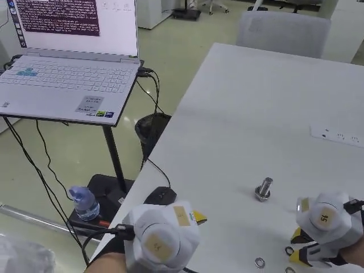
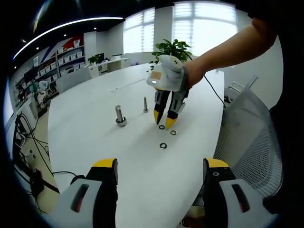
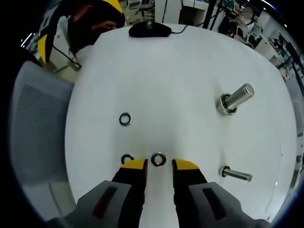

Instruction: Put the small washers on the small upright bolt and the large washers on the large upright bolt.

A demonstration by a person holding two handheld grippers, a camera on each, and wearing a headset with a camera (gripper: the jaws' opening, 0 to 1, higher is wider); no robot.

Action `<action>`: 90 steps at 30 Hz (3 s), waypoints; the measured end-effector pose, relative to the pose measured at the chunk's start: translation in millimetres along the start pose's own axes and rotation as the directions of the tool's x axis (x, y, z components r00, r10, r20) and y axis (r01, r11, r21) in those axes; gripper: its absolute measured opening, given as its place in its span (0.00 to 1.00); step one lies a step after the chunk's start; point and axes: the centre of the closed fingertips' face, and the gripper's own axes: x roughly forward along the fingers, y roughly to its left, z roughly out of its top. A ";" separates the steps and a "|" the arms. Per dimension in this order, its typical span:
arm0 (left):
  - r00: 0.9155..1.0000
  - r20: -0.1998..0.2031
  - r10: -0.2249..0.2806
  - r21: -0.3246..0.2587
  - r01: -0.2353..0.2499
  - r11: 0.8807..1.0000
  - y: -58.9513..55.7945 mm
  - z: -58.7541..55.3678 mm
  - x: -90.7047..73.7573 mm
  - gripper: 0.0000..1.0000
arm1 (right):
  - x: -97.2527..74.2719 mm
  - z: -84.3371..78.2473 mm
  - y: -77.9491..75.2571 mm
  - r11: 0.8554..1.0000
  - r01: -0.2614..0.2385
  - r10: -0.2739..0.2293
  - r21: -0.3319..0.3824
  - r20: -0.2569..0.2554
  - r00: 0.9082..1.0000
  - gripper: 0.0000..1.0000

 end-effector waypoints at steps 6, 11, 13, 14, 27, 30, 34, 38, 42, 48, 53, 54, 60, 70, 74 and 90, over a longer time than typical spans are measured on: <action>1.000 0.001 -0.001 0.001 0.001 1.000 0.9 0.3 0.7 0.72 | 0.5 0.5 -1.1 1.000 0.001 -0.001 0.009 -0.002 1.000 0.19; 1.000 0.003 -0.002 0.001 0.002 1.000 1.4 0.5 1.3 0.71 | 2.3 1.3 0.0 1.000 0.006 -0.006 0.005 -0.022 1.000 0.18; 1.000 0.002 -0.002 0.000 0.002 1.000 1.3 0.7 1.3 0.71 | 2.6 1.5 0.8 1.000 0.004 -0.004 -0.004 -0.038 0.999 0.17; 1.000 0.002 -0.002 0.001 0.002 1.000 1.5 0.6 1.2 0.71 | 2.9 1.8 1.1 1.000 0.002 -0.003 -0.011 -0.044 0.999 0.16; 1.000 -0.001 -0.001 0.001 0.001 1.000 0.9 2.5 1.7 0.69 | 2.1 0.2 -2.0 1.000 0.001 0.000 0.018 -0.080 0.997 0.13; 1.000 -0.003 0.001 0.001 -0.001 1.000 1.3 2.4 1.9 0.69 | 2.6 0.2 -2.6 0.999 0.001 0.002 0.038 -0.067 0.998 0.13; 1.000 -0.001 0.004 0.002 -0.004 1.000 2.3 3.3 2.7 0.69 | 2.6 -0.1 -2.8 0.998 0.002 0.002 0.058 -0.063 0.998 0.13; 1.000 -0.004 0.005 0.004 -0.005 1.000 1.8 3.3 3.9 0.70 | -2.0 -5.8 -1.5 0.997 0.000 0.005 0.075 -0.070 0.998 0.13; 1.000 -0.002 0.007 0.000 -0.007 1.000 1.8 3.6 5.7 0.70 | -12.4 -17.8 -7.7 0.995 0.012 -0.004 0.103 -0.076 0.997 0.13; 1.000 -0.002 0.003 0.003 -0.003 1.000 1.2 5.3 8.5 0.71 | -32.0 -34.8 -20.0 0.989 0.032 -0.020 0.144 -0.079 0.997 0.13; 1.000 -0.006 0.003 0.008 -0.003 1.000 0.4 4.8 10.5 0.71 | -45.0 -44.0 -28.3 0.986 0.049 -0.036 0.160 -0.084 0.996 0.13; 1.000 -0.006 0.003 0.009 -0.003 1.000 0.2 5.2 10.8 0.71 | -47.1 -45.2 -30.8 0.985 0.052 -0.039 0.166 -0.084 0.996 0.13; 1.000 -0.008 0.000 0.012 0.000 1.000 -1.5 6.6 12.7 0.71 | -55.4 -43.2 -43.4 0.983 0.067 -0.054 0.170 -0.078 0.995 0.12; 1.000 -0.015 -0.004 0.012 0.004 1.000 -1.2 6.4 14.1 0.71 | -65.0 -30.8 -75.5 0.979 0.092 -0.083 0.184 -0.056 0.995 0.12; 1.000 -0.016 -0.006 0.012 0.007 1.000 0.6 6.7 15.0 0.71 | -72.4 -23.7 -81.5 0.978 0.102 -0.094 0.183 -0.052 0.994 0.12; 1.000 -0.018 -0.012 0.017 0.012 1.000 4.4 9.6 15.0 0.70 | -70.9 -6.4 -90.2 0.979 0.099 -0.094 0.179 -0.036 0.995 0.12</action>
